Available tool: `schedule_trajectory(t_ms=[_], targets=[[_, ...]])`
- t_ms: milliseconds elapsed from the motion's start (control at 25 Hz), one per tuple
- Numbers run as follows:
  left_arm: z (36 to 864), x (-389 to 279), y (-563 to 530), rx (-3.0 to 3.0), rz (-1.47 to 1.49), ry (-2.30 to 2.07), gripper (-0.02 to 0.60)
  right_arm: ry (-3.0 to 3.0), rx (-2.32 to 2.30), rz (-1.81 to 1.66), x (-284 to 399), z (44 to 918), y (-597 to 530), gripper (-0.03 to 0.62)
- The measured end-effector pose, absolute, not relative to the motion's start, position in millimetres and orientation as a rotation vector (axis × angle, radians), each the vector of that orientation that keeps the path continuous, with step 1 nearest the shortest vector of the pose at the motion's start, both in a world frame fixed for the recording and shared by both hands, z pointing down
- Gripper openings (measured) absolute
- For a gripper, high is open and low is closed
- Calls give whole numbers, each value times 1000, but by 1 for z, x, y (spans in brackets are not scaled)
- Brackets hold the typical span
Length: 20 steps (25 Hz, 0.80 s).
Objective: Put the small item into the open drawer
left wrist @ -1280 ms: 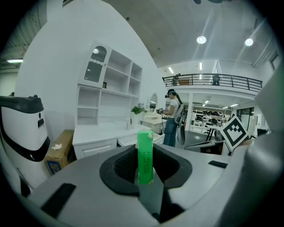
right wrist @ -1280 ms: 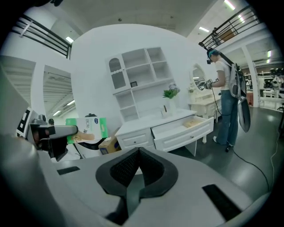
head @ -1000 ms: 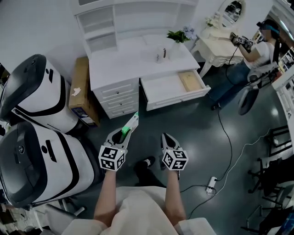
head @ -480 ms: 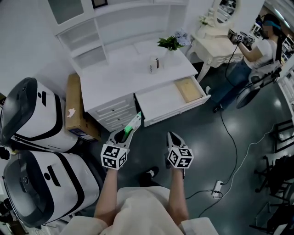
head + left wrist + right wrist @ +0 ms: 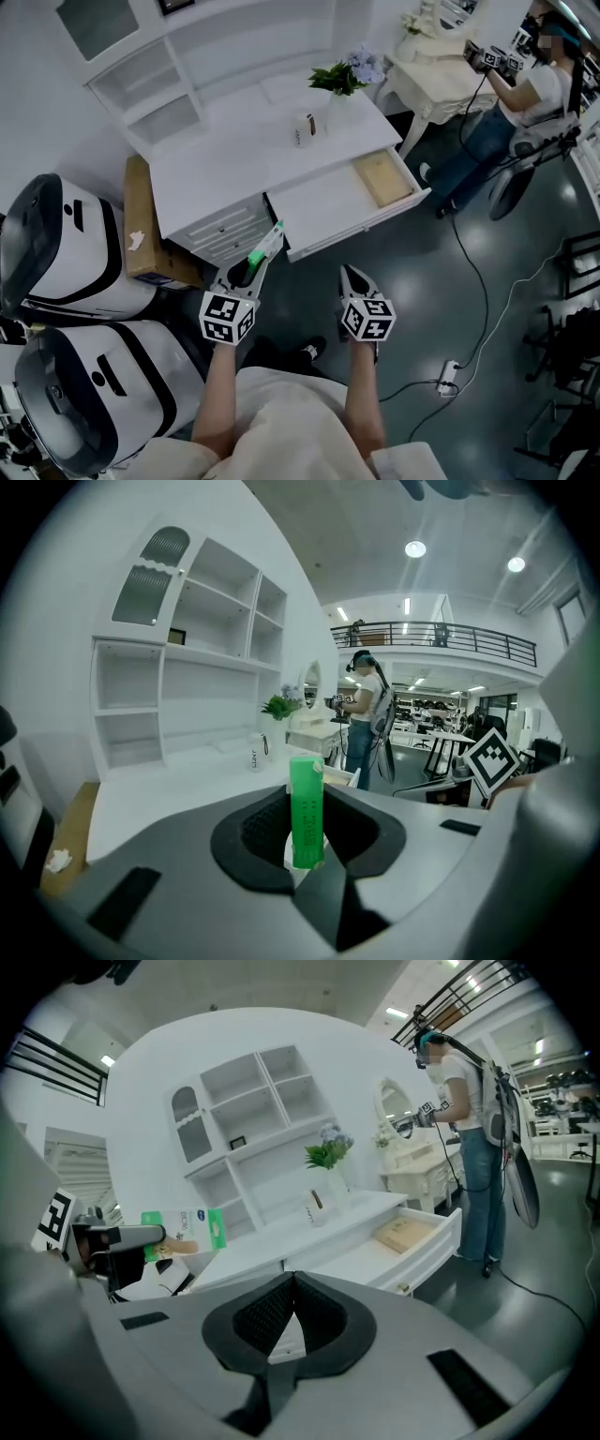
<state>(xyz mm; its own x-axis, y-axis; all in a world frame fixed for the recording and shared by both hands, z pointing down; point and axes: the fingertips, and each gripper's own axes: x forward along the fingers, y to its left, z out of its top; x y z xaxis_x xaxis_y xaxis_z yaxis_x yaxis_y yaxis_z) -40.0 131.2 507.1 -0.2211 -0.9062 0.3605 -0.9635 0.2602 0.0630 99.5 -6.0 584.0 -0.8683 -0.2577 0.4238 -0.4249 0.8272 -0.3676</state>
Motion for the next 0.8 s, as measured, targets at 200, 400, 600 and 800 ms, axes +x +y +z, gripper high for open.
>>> schedule_trajectory(t_ms=[200,400,600,800], targets=[[520,-42,100,1753,220,-2157,92,-2626,547,645,109,594,-17,26],[534,-36,52,1880,328,-2061,92,-2586,621,654,112,604,-39,26],[533,-55,-4,1996,308,-1969,92,-2578,706,650,88,599,-71,26],[531,-70,-55,2141,373,-1848,92,-2516,780,618,51,603,-79,26]])
